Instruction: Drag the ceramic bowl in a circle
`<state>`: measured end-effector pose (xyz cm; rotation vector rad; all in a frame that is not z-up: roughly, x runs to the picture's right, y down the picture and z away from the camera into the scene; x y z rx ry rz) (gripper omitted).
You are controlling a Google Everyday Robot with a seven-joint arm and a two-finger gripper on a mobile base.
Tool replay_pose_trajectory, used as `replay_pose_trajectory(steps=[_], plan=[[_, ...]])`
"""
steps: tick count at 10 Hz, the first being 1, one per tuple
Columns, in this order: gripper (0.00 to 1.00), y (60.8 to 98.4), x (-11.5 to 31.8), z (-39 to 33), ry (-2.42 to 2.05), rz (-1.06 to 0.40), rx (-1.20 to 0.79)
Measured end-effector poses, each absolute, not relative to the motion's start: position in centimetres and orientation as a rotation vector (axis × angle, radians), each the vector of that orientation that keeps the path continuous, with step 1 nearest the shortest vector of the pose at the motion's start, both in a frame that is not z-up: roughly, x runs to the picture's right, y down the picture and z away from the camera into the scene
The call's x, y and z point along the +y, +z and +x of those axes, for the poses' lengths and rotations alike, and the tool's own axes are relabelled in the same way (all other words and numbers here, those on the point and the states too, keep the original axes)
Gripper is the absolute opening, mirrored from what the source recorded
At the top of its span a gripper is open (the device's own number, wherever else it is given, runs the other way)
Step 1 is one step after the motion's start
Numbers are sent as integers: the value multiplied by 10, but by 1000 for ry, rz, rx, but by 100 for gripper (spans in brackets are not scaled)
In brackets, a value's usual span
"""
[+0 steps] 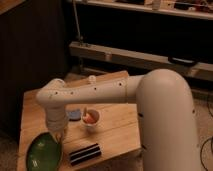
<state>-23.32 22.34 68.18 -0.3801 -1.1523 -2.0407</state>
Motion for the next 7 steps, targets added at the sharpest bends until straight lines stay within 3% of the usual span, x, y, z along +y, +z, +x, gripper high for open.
replay_pose_trajectory(steps=[7], plan=[[14, 731, 211, -286, -2013, -422, -1171]])
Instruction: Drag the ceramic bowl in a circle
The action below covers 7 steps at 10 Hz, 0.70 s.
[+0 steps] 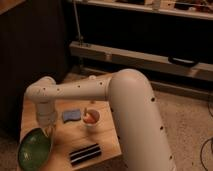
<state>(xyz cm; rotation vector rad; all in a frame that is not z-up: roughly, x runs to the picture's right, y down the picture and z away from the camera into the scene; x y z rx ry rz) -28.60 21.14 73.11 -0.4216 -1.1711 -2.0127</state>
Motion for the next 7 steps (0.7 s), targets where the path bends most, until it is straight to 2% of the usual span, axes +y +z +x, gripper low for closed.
replay_pose_trajectory(steps=[7], plan=[[14, 794, 188, -246, -1918, -563, -1079]])
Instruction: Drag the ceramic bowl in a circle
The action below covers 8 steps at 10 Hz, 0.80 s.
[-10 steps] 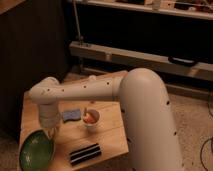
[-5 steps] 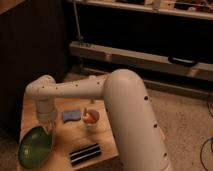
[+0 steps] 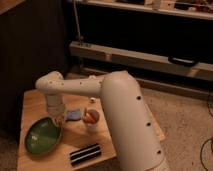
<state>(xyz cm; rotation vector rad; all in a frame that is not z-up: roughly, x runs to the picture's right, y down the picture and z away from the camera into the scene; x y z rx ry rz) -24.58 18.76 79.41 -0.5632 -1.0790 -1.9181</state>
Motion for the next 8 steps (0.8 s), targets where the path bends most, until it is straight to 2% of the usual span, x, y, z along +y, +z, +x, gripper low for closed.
replay_pose_trajectory(steps=[5, 8], plan=[[14, 768, 201, -174, -1975, -568, -1006], [14, 736, 212, -179, -2079, -511, -1008]])
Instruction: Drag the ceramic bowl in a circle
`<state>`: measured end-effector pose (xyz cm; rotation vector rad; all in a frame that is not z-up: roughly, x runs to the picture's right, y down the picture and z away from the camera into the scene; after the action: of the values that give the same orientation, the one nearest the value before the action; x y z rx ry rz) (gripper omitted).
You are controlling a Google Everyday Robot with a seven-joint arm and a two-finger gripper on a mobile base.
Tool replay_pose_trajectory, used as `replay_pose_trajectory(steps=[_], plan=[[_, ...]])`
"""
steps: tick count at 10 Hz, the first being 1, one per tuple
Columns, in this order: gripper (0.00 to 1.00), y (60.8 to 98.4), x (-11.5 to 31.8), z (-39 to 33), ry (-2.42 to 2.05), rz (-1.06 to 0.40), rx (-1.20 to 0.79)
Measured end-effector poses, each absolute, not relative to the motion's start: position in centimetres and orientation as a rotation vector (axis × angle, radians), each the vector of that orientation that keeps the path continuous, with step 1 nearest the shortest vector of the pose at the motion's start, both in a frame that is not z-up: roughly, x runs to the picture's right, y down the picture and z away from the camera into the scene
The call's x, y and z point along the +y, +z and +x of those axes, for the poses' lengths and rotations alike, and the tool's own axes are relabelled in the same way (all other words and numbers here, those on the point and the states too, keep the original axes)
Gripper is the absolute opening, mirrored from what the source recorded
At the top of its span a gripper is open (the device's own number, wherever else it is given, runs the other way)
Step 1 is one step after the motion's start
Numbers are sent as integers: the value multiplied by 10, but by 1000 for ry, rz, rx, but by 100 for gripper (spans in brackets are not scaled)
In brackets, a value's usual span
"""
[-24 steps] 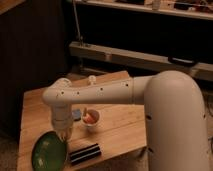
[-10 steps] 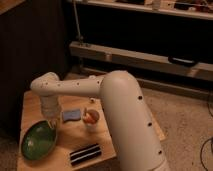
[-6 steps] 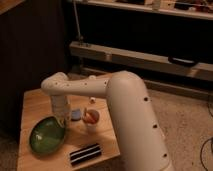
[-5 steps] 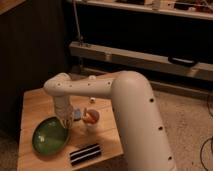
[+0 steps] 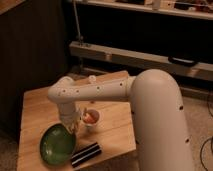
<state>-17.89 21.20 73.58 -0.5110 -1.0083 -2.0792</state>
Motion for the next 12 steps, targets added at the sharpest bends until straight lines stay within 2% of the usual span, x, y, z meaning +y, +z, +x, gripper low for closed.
replay_pose_trajectory(steps=[4, 7, 12], plan=[[14, 706, 225, -227, -2162, -441, -1047], [14, 707, 220, -268, -2179, -411, -1080], [14, 722, 208, -288, -2143, -438, -1090]])
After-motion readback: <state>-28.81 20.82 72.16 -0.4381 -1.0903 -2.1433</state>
